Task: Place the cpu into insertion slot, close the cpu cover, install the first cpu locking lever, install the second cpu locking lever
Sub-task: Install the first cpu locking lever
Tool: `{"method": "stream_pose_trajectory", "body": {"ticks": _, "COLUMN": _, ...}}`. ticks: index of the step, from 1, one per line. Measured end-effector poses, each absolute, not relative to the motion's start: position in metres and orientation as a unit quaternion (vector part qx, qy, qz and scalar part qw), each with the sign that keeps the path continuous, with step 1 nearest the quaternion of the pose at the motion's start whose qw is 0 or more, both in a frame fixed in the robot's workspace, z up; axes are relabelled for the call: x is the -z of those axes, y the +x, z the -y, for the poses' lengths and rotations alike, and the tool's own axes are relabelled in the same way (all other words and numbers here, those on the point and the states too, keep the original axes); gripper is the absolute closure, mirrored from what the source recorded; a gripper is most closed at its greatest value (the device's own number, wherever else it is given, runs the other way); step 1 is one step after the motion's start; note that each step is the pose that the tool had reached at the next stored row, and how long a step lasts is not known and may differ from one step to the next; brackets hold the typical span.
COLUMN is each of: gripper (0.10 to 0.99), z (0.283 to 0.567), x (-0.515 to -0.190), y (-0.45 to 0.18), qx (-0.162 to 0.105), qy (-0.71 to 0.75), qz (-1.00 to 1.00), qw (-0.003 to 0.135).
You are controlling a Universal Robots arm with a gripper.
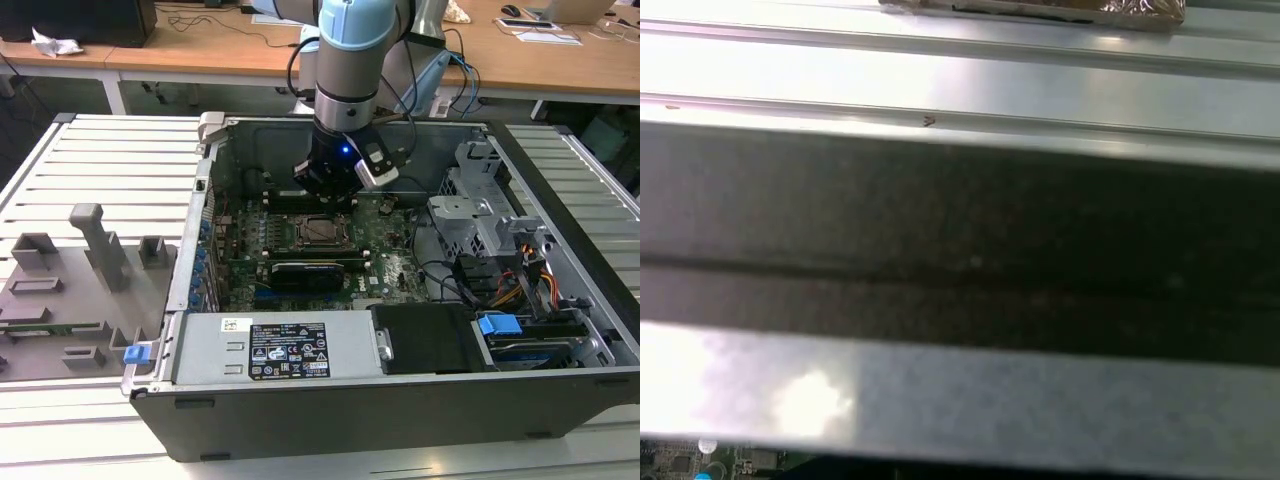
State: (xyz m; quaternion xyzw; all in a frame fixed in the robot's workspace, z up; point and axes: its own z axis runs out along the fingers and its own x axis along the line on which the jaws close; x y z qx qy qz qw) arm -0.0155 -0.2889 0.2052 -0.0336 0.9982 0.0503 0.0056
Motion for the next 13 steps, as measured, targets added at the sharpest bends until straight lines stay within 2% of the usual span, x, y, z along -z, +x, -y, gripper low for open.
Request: {"method": "stream_pose_trajectory", "body": {"ticks": 13, "gripper": 0.980, "z": 0.2911, "x": -0.2039, "y": -0.0156, "qx": -0.050, "qy": -0.034, "qz": -0.998, "qw": 0.006}}
